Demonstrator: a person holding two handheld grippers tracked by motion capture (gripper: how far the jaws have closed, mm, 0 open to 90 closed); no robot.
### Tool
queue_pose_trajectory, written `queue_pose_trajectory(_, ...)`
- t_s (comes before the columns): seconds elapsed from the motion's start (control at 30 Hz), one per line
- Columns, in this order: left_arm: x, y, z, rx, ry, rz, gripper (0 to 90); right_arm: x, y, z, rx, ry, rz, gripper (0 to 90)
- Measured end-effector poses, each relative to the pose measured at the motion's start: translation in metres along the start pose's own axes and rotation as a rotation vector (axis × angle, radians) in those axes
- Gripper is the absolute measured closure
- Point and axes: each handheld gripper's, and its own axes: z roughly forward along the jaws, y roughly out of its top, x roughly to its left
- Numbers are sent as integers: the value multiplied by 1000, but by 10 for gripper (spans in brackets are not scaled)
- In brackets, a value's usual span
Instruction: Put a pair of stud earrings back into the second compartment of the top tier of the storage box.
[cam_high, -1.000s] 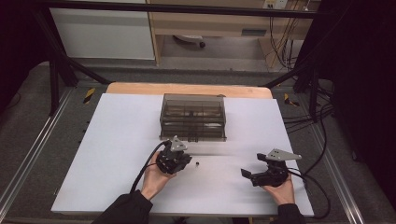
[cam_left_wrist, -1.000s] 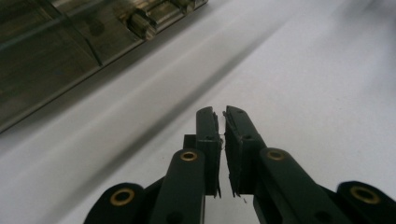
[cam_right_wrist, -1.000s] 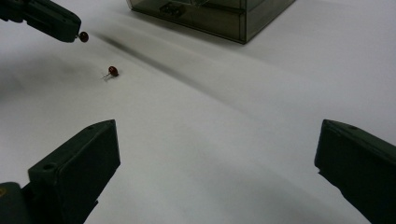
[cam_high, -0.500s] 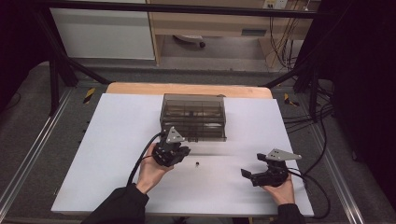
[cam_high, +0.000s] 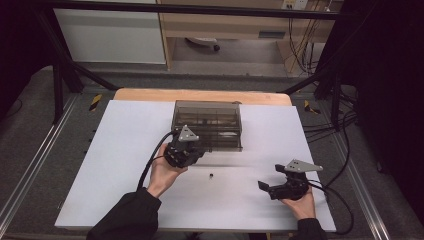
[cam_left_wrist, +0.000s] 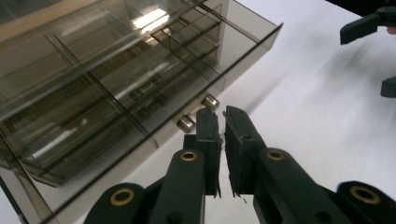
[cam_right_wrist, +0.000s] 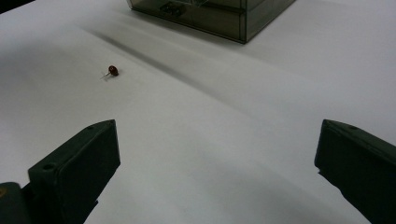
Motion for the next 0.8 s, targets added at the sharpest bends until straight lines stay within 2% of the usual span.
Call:
queue_pose_trajectory(0.3,7,17,6,-7,21,-5,840,0,0,0,1,1,0,6)
queue_pose_trajectory(0.43,13,24,14,-6,28,-20,839,0,0,0,1,1,1,6)
queue_pose_trajectory(0.8,24,26,36,8,41,-53,835,0,0,0,1,0,-2,6)
